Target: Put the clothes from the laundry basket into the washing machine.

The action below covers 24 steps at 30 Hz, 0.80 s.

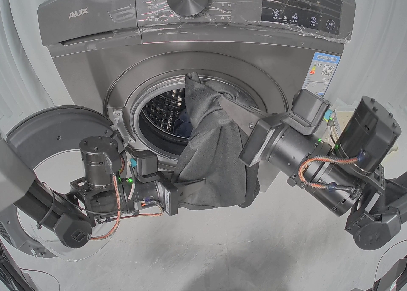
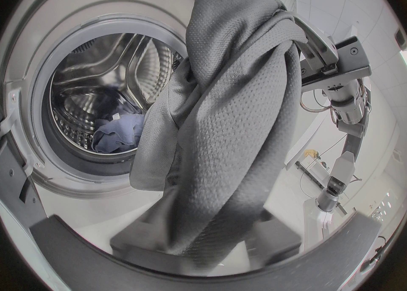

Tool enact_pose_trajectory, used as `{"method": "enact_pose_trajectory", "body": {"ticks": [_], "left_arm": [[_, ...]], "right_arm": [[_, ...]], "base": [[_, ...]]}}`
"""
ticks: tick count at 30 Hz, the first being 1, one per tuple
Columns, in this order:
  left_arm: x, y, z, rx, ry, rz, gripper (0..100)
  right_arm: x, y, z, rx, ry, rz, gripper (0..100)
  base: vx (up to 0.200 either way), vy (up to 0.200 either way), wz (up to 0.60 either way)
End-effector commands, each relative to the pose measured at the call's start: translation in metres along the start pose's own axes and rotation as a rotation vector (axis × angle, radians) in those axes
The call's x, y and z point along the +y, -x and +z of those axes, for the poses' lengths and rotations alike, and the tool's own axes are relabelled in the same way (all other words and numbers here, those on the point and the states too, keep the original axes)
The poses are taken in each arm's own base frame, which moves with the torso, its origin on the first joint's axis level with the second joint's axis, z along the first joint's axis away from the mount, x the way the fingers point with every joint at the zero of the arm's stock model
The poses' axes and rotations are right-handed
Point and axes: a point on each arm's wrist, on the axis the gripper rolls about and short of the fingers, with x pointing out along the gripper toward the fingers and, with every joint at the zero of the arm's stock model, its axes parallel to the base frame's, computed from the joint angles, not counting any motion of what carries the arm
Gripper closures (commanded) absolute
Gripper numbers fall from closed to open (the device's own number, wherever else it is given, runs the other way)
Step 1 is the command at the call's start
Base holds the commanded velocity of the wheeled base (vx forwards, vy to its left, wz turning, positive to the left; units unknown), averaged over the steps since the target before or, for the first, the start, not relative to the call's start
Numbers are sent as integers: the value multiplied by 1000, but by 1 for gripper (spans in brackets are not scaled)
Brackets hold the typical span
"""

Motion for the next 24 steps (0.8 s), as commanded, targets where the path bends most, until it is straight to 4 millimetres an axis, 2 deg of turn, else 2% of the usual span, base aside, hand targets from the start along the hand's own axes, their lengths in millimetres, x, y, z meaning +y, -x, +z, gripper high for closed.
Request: {"method": "enact_pose_trajectory", "body": {"ticks": [1,7,11,12,15,20,24], "left_arm": [[2,-6,-9,2,1,8,100],[-1,-3,-9,-65,-27,18,100],[-8,5,-12,-120,-49,26,100],[-11,8,-11,-146,-56,30,100],[-14,12,-9,-205,-70,25,100],[-17,14,4,-281,-77,11,100],[-18,14,7,-296,-78,9,100]], "right_arm": [[0,0,0,1,0,0,100],[-1,1,-2,8,0,-5,100],[-4,5,-9,37,5,-14,100],[-5,7,-11,48,6,-15,0],[-9,9,-21,90,12,-30,0],[-12,27,-45,199,31,-32,0],[-9,32,-50,224,32,-22,0]], "base": [[0,0,0],[0,0,0],[0,0,0],[0,0,0],[0,0,0],[0,0,0],[0,0,0]]}}
